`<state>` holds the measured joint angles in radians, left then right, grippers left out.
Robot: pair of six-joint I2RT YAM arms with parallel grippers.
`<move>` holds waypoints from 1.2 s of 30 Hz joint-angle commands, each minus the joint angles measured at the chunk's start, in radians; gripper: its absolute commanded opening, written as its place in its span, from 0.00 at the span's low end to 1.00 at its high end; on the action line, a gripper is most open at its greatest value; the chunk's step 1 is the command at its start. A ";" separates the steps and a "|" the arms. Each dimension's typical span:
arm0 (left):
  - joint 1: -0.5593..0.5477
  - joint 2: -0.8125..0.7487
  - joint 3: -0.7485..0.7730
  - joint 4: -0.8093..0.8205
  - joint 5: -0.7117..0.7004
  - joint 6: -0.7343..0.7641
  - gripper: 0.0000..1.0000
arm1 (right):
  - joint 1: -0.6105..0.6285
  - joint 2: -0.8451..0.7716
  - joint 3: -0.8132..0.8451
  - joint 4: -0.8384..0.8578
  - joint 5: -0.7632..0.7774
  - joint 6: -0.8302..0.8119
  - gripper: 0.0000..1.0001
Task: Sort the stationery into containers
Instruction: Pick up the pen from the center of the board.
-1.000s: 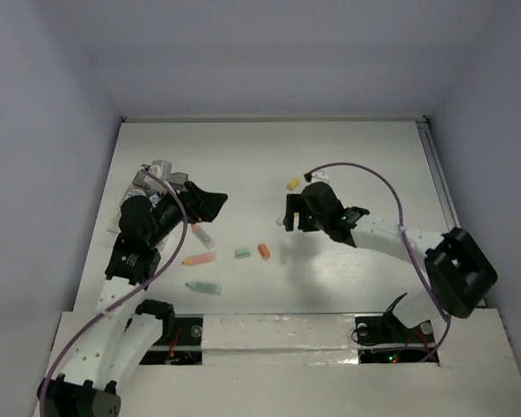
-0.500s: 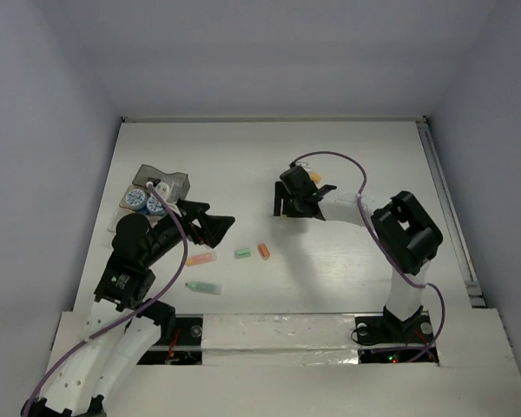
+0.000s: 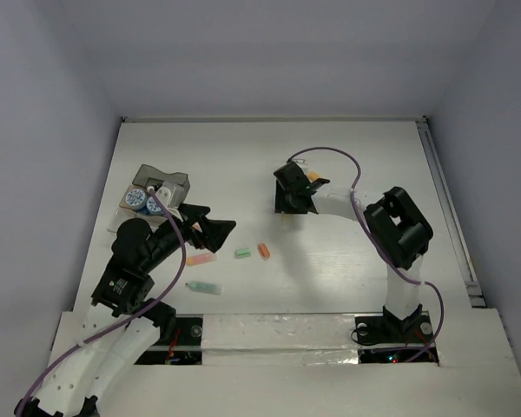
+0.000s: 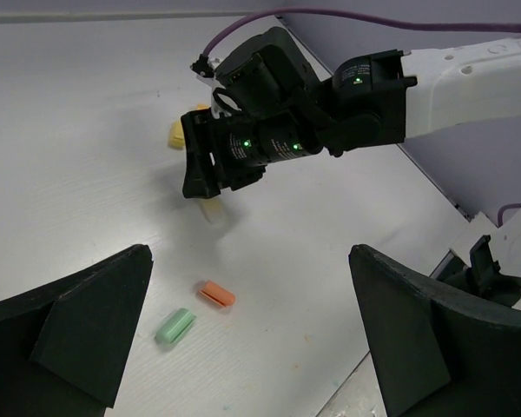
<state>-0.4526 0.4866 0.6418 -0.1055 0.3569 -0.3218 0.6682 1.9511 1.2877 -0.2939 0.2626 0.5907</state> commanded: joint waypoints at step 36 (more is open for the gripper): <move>-0.006 0.284 0.015 0.194 0.077 -0.121 0.72 | 0.243 -0.497 -0.156 0.545 -0.175 -0.028 0.12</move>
<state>-0.4526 0.7944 0.6342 0.0132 0.4500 -0.4240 0.8993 1.4628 1.1599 0.1558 0.1127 0.5430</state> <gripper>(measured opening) 0.735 0.338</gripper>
